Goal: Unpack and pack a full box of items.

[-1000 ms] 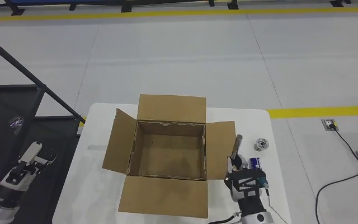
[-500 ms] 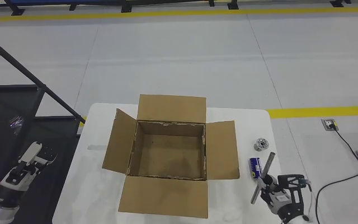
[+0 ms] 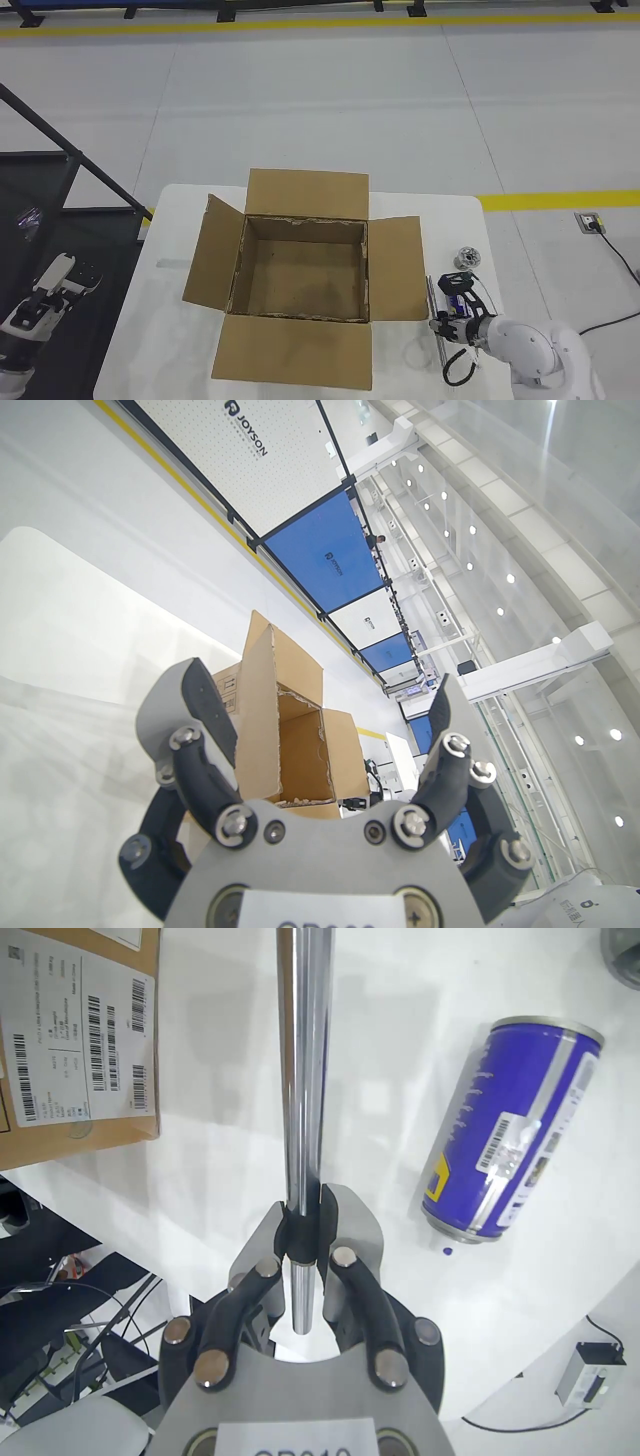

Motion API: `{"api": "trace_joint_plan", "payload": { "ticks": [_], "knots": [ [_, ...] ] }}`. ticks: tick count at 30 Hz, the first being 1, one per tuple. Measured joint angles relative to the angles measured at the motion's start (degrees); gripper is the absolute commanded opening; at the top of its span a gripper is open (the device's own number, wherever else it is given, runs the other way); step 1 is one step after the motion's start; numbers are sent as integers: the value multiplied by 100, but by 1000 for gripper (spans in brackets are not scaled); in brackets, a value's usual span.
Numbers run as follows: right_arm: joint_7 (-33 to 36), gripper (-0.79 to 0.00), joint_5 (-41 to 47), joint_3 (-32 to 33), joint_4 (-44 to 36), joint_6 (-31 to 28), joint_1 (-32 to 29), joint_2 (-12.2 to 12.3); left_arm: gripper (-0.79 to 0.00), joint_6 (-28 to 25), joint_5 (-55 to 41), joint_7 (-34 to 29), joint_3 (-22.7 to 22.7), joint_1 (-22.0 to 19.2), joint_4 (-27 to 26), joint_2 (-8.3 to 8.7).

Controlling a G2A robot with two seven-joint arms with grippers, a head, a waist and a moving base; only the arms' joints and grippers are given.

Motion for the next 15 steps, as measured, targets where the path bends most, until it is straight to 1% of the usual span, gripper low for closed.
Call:
{"api": "trace_joint_plan", "payload": {
  "ticks": [3, 7, 15],
  "knots": [
    [235, -785, -91, -146, 279, 125, 256, 25, 0, 0, 0, 0, 0, 0, 0, 0],
    [447, -785, -317, -377, 514, 467, 477, 43, 0, 0, 0, 0, 0, 0, 0, 0],
    [478, -785, -472, -633, 925, 838, 724, 71, 0, 0, 0, 0, 0, 0, 0, 0]
  ]
}}
